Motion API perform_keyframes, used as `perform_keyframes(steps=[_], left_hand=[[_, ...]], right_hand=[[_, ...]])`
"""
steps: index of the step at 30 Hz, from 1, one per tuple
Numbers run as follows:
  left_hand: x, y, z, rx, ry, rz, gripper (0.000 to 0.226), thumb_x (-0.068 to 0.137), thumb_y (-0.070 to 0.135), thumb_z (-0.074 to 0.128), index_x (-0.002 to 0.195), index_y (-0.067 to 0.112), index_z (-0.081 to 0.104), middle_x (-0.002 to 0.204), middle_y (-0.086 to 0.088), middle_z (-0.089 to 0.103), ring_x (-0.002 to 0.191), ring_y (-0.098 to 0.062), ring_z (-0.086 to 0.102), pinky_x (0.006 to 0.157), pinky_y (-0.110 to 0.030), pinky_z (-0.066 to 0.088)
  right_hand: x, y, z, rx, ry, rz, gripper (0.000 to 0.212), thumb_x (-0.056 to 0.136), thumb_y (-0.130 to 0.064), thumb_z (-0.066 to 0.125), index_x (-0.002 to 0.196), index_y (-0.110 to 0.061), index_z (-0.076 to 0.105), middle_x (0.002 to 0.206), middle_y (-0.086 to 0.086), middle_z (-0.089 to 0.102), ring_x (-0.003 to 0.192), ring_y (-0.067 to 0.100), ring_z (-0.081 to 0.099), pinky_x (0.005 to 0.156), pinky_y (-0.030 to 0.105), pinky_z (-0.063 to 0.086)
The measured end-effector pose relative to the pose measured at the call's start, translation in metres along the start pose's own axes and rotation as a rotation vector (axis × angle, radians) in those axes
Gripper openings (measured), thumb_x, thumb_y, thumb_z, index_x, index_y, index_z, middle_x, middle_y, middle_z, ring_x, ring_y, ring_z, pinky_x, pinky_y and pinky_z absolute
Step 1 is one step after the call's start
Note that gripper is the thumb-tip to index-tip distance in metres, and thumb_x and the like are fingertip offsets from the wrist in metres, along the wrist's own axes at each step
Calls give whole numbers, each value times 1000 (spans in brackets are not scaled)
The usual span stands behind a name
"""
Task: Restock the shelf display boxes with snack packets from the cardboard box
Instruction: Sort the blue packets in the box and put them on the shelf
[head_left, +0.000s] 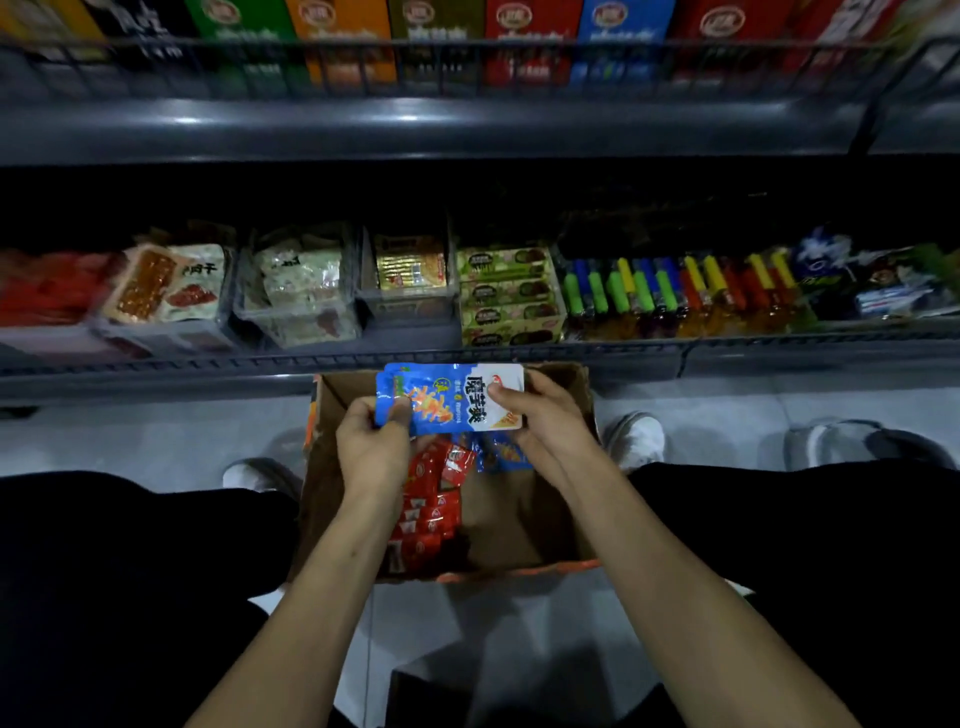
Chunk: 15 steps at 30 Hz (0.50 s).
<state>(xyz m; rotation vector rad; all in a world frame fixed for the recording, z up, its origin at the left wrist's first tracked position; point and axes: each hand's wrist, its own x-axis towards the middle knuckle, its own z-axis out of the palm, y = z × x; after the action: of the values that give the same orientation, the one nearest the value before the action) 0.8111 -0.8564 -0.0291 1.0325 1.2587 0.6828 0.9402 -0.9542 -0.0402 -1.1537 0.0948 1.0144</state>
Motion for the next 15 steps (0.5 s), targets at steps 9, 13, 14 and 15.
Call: perform_keyframes(steps=[9, 13, 14, 15], left_hand=[[-22, 41, -10, 170, -305, 119, 26, 82, 3, 71, 101, 20, 64, 80, 10, 70, 69, -7, 68, 59, -23, 57], [-21, 43, -12, 245, -404, 104, 14, 80, 8, 75, 91, 14, 69, 73, 5, 74, 63, -6, 68, 53, -20, 51], [-21, 43, -11, 211, -392, 78, 13, 80, 9, 75, 90, 14, 68, 75, 2, 74, 64, -9, 69, 52, -22, 51], [-20, 43, -9, 181, -379, 63, 12, 81, 9, 74, 90, 13, 68, 76, -1, 74, 64, -12, 70, 51, -23, 51]], right_hand=[[-7, -14, 10, -200, 238, -211, 11, 80, -8, 76, 87, -13, 69, 88, 10, 75, 83, 30, 70, 77, 44, 56], [-19, -36, 16, -276, 203, -302, 16, 79, -15, 78, 91, -18, 68, 87, 3, 75, 79, 20, 72, 70, 38, 57], [-22, -38, 19, -163, 154, -270, 21, 79, -13, 78, 96, -15, 67, 90, 5, 75, 81, 20, 72, 70, 37, 57], [-26, -40, 22, -62, 90, -221, 26, 80, -9, 77, 103, -11, 66, 95, 8, 75, 84, 21, 72, 71, 37, 57]])
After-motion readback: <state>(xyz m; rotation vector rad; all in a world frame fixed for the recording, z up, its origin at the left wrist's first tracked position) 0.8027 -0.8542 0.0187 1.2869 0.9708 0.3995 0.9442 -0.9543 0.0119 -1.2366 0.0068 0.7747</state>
